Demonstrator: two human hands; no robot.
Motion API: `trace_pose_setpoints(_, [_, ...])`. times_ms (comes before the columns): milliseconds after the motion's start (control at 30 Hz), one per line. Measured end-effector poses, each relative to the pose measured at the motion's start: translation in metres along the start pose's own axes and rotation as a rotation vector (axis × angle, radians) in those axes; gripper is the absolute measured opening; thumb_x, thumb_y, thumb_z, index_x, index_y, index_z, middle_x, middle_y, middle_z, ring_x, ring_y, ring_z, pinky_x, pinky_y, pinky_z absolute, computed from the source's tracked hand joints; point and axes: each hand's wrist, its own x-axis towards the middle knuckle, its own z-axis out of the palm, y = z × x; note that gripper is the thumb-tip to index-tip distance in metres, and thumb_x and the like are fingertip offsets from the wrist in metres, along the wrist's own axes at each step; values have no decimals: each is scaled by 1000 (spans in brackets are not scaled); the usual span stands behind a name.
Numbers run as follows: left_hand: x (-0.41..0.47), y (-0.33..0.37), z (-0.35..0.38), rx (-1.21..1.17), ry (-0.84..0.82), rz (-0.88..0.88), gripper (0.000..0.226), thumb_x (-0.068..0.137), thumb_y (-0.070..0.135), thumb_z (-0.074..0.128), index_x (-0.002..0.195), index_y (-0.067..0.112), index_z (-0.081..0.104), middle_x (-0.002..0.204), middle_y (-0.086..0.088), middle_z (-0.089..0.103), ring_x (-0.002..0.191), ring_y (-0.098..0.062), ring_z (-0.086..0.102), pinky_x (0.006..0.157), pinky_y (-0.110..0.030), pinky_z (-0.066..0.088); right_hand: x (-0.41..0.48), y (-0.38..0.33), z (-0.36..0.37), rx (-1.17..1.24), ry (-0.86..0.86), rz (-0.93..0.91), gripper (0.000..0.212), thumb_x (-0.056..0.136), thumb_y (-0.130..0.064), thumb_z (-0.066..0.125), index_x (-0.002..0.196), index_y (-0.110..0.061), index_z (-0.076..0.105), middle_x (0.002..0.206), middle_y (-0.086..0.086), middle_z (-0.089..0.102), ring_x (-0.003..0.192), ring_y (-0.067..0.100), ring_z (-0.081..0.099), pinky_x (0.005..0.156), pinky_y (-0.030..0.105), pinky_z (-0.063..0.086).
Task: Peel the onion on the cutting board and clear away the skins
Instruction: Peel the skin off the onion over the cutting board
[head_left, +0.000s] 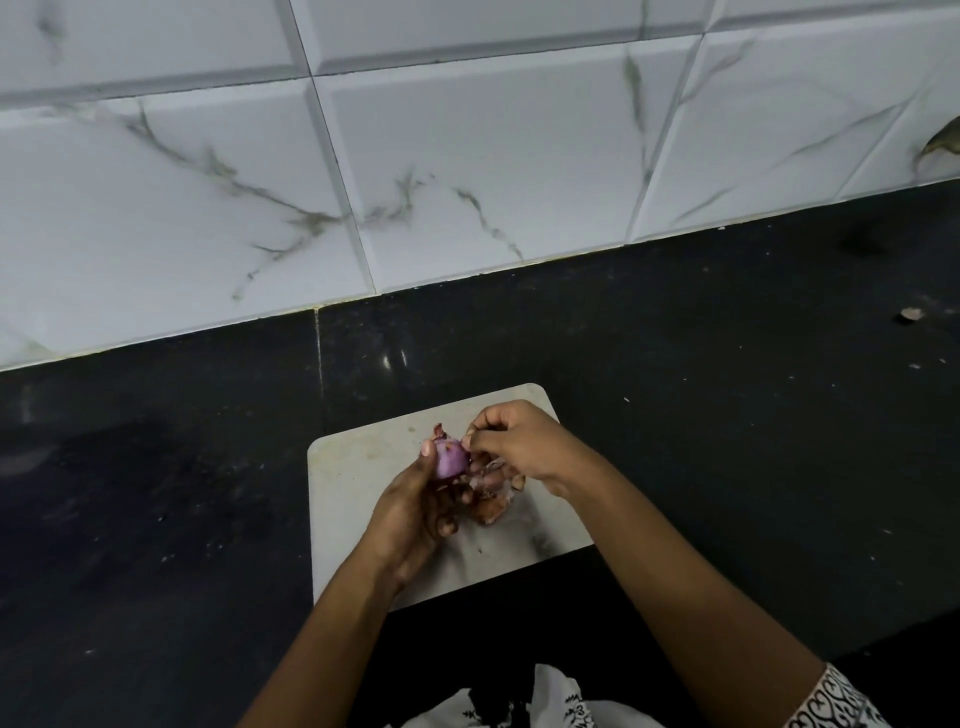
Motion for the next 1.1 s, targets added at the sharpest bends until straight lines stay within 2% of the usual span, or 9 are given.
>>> trace_pose_setpoints(133, [0, -1, 0, -142, -48, -50, 47, 84, 51, 46, 105, 14, 66, 95, -13, 73, 73, -22, 69, 43, -20, 47, 2, 3, -3, -31, 68, 3, 5, 87, -6, 59, 85, -4, 64, 77, 10, 67, 68, 19, 68, 66, 34, 60])
trace_pose_setpoints(233, [1, 0, -4, -176, -67, -47, 49, 77, 50, 51, 108, 15, 65, 85, -10, 72, 65, -17, 64, 41, -20, 46, 6, 10, -9, -182, 234, -14, 7, 84, -10, 62, 79, -13, 64, 77, 6, 72, 67, 16, 71, 72, 43, 60])
trace_pose_setpoints(333, [3, -1, -10, -189, -69, -54, 58, 75, 51, 55, 118, 12, 61, 84, -7, 69, 64, -14, 62, 43, -20, 47, 4, 13, -12, -339, 332, -114, 9, 84, -13, 65, 79, -20, 63, 81, 0, 70, 69, 12, 69, 70, 35, 60])
trace_pose_setpoints(433, [8, -6, -16, -169, -43, -51, 63, 75, 55, 58, 120, 11, 62, 96, -8, 67, 81, -18, 59, 58, -23, 49, -4, 16, -10, -660, 202, -189, 23, 85, -9, 61, 104, -21, 67, 102, 3, 69, 85, 14, 64, 74, 17, 49])
trace_pose_setpoints(500, [7, -6, -15, -164, -58, -59, 53, 81, 54, 53, 112, 13, 66, 95, -8, 69, 78, -17, 64, 56, -22, 48, -7, 17, -6, -834, 149, -214, 34, 83, -13, 64, 117, -21, 63, 113, 3, 66, 99, 19, 61, 83, 26, 46])
trace_pose_setpoints(667, [6, -4, -12, -156, -71, -79, 52, 80, 57, 45, 106, 16, 63, 72, -2, 70, 51, -8, 62, 34, -13, 39, -14, 12, -3, -736, 316, -348, 15, 82, -22, 68, 95, -16, 63, 89, 0, 69, 84, 17, 64, 73, 29, 47])
trace_pose_setpoints(800, [8, -3, -12, -104, -44, -84, 57, 72, 61, 47, 102, 15, 65, 68, -1, 67, 49, -7, 57, 35, -14, 38, -14, 17, -3, -859, 99, -331, 40, 85, -4, 58, 122, -19, 56, 119, 2, 59, 105, 20, 58, 87, 33, 48])
trace_pose_setpoints(933, [12, -5, -12, -21, -29, -41, 60, 71, 66, 51, 100, 17, 71, 91, -7, 69, 79, -19, 58, 61, -24, 40, -14, 11, 3, -594, 184, -574, 29, 85, -8, 61, 111, -21, 65, 102, -4, 64, 92, 10, 61, 80, 26, 51])
trace_pose_setpoints(1100, [8, -2, -7, 44, -41, -23, 54, 73, 62, 48, 102, 22, 68, 75, 3, 68, 64, -9, 51, 51, -20, 33, -12, 12, 9, -587, 149, -641, 16, 81, -12, 68, 97, -16, 70, 91, -6, 63, 81, 4, 56, 69, 14, 43])
